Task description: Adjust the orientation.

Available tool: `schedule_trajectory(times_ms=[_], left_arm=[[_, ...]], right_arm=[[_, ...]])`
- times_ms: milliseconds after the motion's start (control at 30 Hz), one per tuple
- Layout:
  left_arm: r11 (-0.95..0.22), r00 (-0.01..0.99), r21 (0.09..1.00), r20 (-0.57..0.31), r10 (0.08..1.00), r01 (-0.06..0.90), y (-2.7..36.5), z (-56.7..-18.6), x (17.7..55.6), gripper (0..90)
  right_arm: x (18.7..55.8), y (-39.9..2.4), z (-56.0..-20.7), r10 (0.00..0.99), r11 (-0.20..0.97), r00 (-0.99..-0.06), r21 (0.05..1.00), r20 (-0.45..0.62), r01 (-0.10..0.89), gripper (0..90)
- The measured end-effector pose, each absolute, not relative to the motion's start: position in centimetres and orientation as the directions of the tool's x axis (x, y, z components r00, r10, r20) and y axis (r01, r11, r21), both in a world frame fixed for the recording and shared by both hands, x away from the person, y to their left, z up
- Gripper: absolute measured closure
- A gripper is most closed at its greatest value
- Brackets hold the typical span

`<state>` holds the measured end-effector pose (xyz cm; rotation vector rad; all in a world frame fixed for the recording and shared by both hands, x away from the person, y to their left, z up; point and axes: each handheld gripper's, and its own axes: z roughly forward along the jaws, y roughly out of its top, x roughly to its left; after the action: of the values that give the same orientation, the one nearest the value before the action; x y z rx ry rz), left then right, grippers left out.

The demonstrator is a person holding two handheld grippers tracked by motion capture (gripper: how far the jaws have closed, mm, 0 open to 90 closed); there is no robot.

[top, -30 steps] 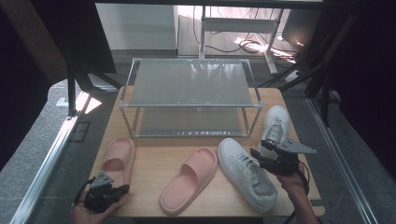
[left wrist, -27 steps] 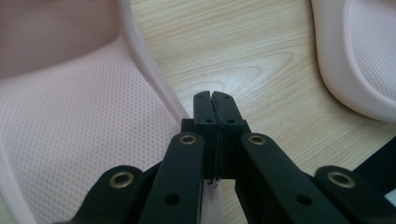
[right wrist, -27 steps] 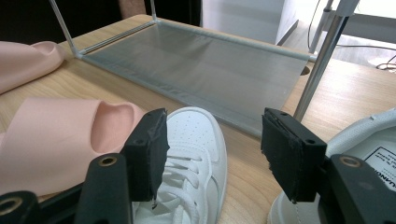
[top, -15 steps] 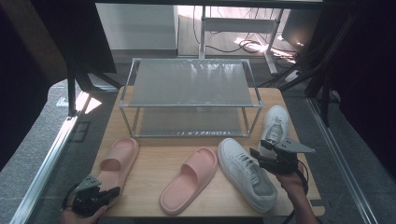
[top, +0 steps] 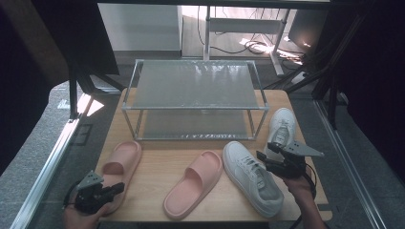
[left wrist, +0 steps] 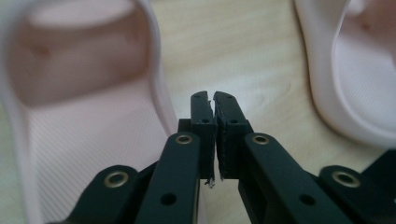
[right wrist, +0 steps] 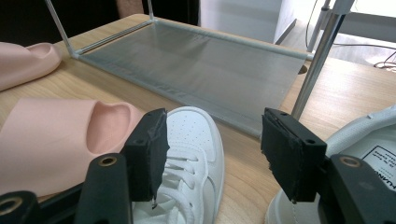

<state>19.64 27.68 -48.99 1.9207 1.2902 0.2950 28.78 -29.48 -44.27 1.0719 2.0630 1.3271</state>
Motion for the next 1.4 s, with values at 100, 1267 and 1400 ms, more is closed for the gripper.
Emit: schedule_trajectory(times_ms=[100,1267,1400], left_arm=[[-0.146,0.44,0.74,-0.219,0.871,0.657,28.6,-47.9,20.2,90.0],[-0.081,0.287,0.673,-0.201,0.937,0.735,33.8,-50.3,30.3,90.0],[-0.095,0.319,0.671,-0.218,0.922,0.736,32.9,-50.3,30.5,90.0]], right_arm=[[28.8,-29.6,-44.3,0.809,0.229,-0.587,0.903,0.032,0.364,42.1],[29.2,-29.6,-44.6,0.817,0.23,-0.576,0.902,0.025,0.365,42.2],[29.2,-29.6,-44.6,0.817,0.23,-0.577,0.902,0.025,0.366,42.2]])
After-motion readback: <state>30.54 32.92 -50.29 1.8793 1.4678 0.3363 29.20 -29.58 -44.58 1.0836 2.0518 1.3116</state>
